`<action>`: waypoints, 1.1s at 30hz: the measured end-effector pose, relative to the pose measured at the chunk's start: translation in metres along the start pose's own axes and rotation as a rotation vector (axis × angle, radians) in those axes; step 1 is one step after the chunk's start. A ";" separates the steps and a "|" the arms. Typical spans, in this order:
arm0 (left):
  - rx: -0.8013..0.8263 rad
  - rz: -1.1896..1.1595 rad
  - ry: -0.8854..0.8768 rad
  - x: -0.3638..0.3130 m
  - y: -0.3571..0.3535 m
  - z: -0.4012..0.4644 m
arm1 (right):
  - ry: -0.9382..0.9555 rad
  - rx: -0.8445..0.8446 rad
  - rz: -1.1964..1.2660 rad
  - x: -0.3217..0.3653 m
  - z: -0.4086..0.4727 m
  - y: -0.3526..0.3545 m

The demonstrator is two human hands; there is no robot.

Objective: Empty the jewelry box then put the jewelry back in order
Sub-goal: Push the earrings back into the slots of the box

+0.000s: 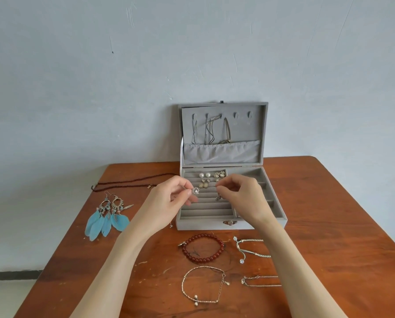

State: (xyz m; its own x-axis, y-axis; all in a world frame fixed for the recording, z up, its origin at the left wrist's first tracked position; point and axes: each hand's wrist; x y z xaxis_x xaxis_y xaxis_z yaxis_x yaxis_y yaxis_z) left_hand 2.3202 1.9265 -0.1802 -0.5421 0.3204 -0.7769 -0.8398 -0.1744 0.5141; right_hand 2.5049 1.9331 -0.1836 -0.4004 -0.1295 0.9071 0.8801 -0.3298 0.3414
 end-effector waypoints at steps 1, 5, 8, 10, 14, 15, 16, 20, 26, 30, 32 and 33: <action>-0.022 -0.022 0.014 0.000 -0.002 0.001 | 0.005 0.003 -0.005 0.000 0.000 0.000; -0.090 0.030 0.006 -0.002 -0.006 0.003 | 0.033 0.015 -0.029 -0.001 0.000 -0.002; -0.082 0.071 -0.025 -0.003 -0.007 0.003 | 0.043 0.013 -0.031 -0.001 0.000 -0.003; -0.078 0.060 -0.023 -0.005 -0.005 0.003 | 0.050 0.021 -0.043 0.000 -0.001 -0.003; 0.014 0.064 -0.018 -0.009 0.001 0.003 | 0.017 0.044 -0.066 0.007 -0.002 0.001; 0.061 0.063 -0.007 -0.011 0.003 0.005 | -0.019 0.076 -0.076 0.009 0.000 0.002; 0.114 0.066 0.017 -0.013 0.005 0.007 | -0.062 0.128 -0.095 0.011 0.002 0.004; 0.311 0.161 0.125 -0.015 0.011 0.026 | -0.110 0.292 -0.277 0.016 0.009 -0.002; 0.242 0.336 0.106 -0.008 -0.012 0.046 | -0.046 0.160 -0.336 0.013 0.022 -0.022; 0.156 0.356 0.101 -0.002 -0.023 0.050 | -0.055 0.090 -0.357 0.006 0.025 -0.027; 0.137 0.356 0.089 0.001 -0.026 0.050 | -0.041 0.078 -0.382 0.004 0.025 -0.031; 0.135 0.357 0.083 0.002 -0.027 0.050 | -0.033 0.075 -0.395 0.003 0.025 -0.033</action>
State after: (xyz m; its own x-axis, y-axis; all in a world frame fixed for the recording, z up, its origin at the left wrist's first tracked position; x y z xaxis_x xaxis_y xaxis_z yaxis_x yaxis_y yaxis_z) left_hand 2.3431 1.9788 -0.1770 -0.8047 0.1841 -0.5644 -0.5894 -0.1349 0.7965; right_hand 2.4812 1.9669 -0.1856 -0.7040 0.0240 0.7098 0.6770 -0.2791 0.6810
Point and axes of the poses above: each hand's wrist, its own z-axis towards the middle knuckle, its own y-axis out of the back of the hand, x = y × z, and after that the axes turned 15 degrees about -x, right-handed
